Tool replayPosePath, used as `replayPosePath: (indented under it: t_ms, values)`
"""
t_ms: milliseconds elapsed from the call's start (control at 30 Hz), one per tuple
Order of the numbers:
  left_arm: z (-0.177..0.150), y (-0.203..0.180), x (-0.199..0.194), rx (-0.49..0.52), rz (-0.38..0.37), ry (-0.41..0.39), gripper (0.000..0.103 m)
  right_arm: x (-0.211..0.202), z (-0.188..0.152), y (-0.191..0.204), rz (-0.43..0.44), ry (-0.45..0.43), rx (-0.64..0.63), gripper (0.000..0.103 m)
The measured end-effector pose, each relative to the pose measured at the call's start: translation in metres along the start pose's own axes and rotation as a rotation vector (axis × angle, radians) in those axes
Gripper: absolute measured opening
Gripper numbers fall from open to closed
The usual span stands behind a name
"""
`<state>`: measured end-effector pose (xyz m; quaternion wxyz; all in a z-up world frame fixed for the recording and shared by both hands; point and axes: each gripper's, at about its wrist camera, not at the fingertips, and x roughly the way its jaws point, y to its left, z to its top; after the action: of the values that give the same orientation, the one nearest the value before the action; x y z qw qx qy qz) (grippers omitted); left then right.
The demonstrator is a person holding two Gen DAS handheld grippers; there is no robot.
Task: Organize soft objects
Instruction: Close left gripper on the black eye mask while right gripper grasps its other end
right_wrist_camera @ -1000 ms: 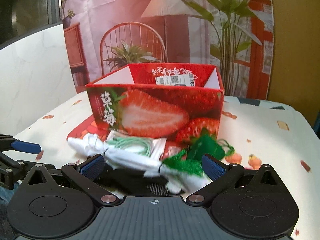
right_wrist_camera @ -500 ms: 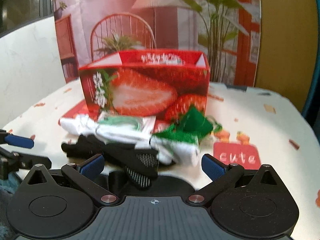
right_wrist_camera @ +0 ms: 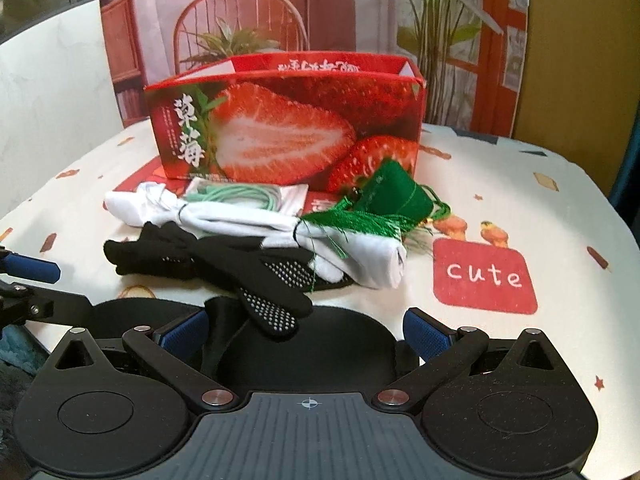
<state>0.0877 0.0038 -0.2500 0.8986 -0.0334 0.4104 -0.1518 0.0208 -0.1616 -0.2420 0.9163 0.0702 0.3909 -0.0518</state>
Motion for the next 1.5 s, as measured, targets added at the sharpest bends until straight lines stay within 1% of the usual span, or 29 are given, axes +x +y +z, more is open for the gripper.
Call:
replayPosePath:
  t_ms: [67,133,267,333,467,500,533,567,633,733,767,867,1000,1167,1233,1333,1500]
  values:
    - [-0.001,-0.004,0.001,0.020,-0.006,0.004,0.098,0.003,-0.001,0.001,-0.008,0.022,-0.003,0.103]
    - [-0.002,-0.006,0.002,0.037,-0.020,0.019,0.090,0.006,-0.003,0.002,-0.009,0.045,-0.011,0.103]
    - [-0.004,-0.008,0.006,0.056,-0.047,0.043,0.082,0.011,-0.005,0.008,-0.020,0.078,-0.043,0.103]
    - [-0.005,-0.009,0.008,0.064,-0.066,0.058,0.076,0.013,-0.006,0.009,-0.022,0.096,-0.050,0.103]
    - [-0.008,-0.013,0.013,0.085,-0.087,0.083,0.071,0.017,-0.008,0.009,-0.022,0.119,-0.053,0.103]
    - [-0.009,-0.014,0.015,0.089,-0.092,0.094,0.067,0.017,-0.008,0.009,-0.021,0.123,-0.053,0.103]
    - [-0.009,-0.014,0.017,0.090,-0.095,0.102,0.061,0.017,-0.008,0.009,-0.020,0.125,-0.053,0.103]
    - [-0.010,-0.014,0.018,0.093,-0.091,0.100,0.060,0.018,-0.009,0.009,-0.019,0.126,-0.054,0.103]
    - [-0.010,-0.014,0.019,0.096,-0.086,0.091,0.047,0.018,-0.009,0.010,-0.019,0.128,-0.055,0.103]
    - [-0.009,-0.010,0.019,0.079,-0.081,0.080,0.038,0.018,-0.008,0.009,-0.015,0.129,-0.051,0.103]
    - [-0.008,-0.008,0.019,0.073,-0.077,0.077,0.036,0.019,-0.008,0.009,-0.013,0.129,-0.052,0.103]
    - [-0.007,-0.002,0.018,0.048,-0.047,0.063,0.034,0.019,-0.008,0.011,0.008,0.124,-0.066,0.103]
    - [-0.006,0.004,0.018,0.020,-0.048,0.056,0.034,0.016,-0.007,0.012,0.014,0.101,-0.073,0.103]
    - [-0.006,0.007,0.018,0.004,-0.046,0.051,0.034,0.016,-0.006,0.000,0.004,0.089,0.001,0.103]
    - [-0.005,0.010,0.017,-0.006,-0.032,0.047,0.035,0.018,-0.007,-0.007,0.004,0.096,0.040,0.103]
    - [-0.005,0.012,0.016,-0.018,-0.031,0.044,0.035,0.019,-0.008,-0.013,0.005,0.104,0.076,0.103]
    - [-0.005,0.010,0.017,-0.012,-0.024,0.042,0.035,0.021,-0.009,-0.007,0.021,0.113,0.047,0.103]
